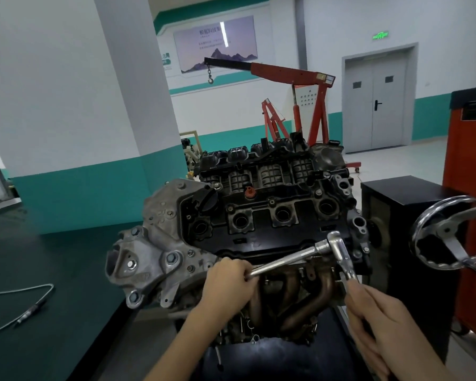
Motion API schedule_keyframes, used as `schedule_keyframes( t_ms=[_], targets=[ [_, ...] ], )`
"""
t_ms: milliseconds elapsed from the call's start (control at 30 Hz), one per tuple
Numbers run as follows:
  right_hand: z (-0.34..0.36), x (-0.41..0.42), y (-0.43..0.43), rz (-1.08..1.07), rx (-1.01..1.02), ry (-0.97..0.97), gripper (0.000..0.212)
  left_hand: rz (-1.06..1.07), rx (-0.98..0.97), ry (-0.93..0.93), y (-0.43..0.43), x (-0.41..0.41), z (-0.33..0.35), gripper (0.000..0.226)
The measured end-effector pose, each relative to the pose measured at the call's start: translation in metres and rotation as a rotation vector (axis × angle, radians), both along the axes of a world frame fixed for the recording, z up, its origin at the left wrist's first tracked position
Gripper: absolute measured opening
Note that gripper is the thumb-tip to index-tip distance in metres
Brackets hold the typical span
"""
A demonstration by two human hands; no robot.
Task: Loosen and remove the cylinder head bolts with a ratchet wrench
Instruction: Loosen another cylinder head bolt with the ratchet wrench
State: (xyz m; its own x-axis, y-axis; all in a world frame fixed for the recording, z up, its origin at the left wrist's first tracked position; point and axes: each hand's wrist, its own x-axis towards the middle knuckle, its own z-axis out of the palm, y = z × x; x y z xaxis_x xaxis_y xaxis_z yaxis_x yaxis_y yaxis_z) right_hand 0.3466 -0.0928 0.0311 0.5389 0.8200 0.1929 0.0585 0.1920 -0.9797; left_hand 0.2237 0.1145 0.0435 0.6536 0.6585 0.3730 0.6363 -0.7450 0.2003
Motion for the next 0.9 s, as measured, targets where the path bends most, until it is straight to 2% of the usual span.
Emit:
schedule_keyframes(
  t_ms=[67,167,267,333,433,500,567,700,900],
  targets=[
    [-0.007,-0.001,0.002,-0.036,0.025,0.099,0.042,0.097,0.165,-0.05,-0.004,0.001,-0.005,0.013],
    [-0.014,-0.004,0.0,-0.136,0.026,0.126,0.038,0.076,0.232,-0.152,-0.011,0.01,0.002,0.006],
    [-0.002,-0.004,-0.008,-0.213,0.116,0.075,0.036,-0.084,0.351,-0.406,-0.018,0.029,0.017,0.037],
    [0.017,-0.001,-0.014,-0.247,0.153,-0.082,0.04,-0.172,0.305,-0.537,-0.016,0.051,0.033,0.047],
    [0.047,0.008,-0.013,-0.353,0.162,-0.36,0.044,-0.276,0.125,-0.655,-0.016,0.096,0.052,0.034],
    [0.057,0.016,-0.008,-0.411,0.179,-0.431,0.044,-0.324,0.06,-0.759,-0.02,0.121,0.057,0.028],
    [0.06,0.023,-0.004,-0.443,0.161,-0.466,0.047,-0.304,0.008,-0.819,-0.02,0.14,0.054,0.026],
    [0.045,0.037,-0.001,-0.482,0.087,-0.485,0.044,-0.301,-0.076,-0.785,-0.016,0.159,0.024,0.026],
    [0.041,0.046,-0.001,-0.474,0.062,-0.493,0.043,-0.339,-0.08,-0.794,-0.012,0.167,0.009,0.021]
  ],
)
